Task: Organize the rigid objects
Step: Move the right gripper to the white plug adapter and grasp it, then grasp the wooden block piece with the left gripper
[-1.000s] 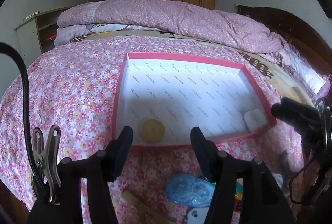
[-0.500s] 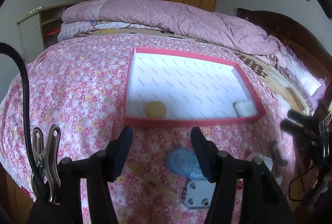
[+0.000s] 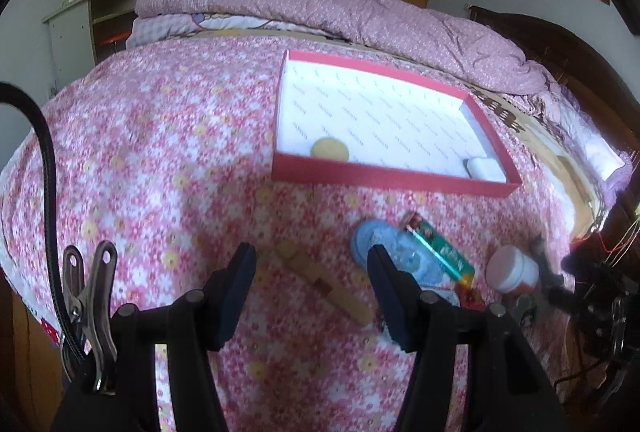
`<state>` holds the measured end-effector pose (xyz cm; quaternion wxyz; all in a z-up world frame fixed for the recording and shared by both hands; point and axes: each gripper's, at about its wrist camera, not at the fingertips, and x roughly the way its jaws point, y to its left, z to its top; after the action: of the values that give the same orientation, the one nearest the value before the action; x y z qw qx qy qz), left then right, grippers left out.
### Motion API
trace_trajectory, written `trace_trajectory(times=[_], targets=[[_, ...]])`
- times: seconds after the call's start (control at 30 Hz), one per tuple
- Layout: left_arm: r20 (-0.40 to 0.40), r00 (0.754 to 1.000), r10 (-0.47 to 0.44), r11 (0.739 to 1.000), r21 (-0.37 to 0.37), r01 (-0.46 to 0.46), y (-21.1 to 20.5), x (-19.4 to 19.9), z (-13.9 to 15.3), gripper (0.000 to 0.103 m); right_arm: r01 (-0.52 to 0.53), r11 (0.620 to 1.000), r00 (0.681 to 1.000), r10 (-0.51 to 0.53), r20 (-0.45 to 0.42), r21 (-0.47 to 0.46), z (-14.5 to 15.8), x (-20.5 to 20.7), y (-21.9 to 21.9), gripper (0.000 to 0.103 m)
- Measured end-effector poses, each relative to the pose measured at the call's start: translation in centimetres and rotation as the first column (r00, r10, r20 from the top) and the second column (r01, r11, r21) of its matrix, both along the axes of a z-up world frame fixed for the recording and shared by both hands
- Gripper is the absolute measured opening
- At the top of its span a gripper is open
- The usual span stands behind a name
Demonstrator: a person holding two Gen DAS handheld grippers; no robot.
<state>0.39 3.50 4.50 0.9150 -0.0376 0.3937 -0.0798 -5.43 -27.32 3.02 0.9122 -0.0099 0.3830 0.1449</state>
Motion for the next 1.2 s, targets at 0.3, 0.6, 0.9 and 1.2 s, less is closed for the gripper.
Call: trace_trajectory(times=[0.3, 0.6, 0.9, 1.2], targets=[[-0.014, 1.000, -0.011, 1.000, -0.005, 0.011, 0.0, -1.2, -0.6, 0.061, -0.017, 1.000, 1.000, 0.017, -0.024, 0.008, -1.1, -1.6, -0.4, 0.070], [-0.028, 1.000, -0.013, 1.000, -0.004, 0.012, 0.0, -1.4, -1.0, 0.061, -0.016, 0.998, 0.997, 0.020, -0.069, 0.061, -2.2, -1.4, -0.6, 0.052], [-0.059, 0.997, -0.057, 0.998, -0.005, 0.057, -0.7, -1.7, -1.7, 0.061, 0.027, 0.991, 0.996, -0.015, -0.087, 0.131, -3.0, -1.1, -1.4, 0.032], [-0.090, 0.993, -0.074, 0.997, 0.015, 0.075, -0.9, -1.5, -2.9, 0.061, 0.030, 0.990, 0.996, -0.018, -0.085, 0.141, -3.1, -1.0, -1.5, 0.032]])
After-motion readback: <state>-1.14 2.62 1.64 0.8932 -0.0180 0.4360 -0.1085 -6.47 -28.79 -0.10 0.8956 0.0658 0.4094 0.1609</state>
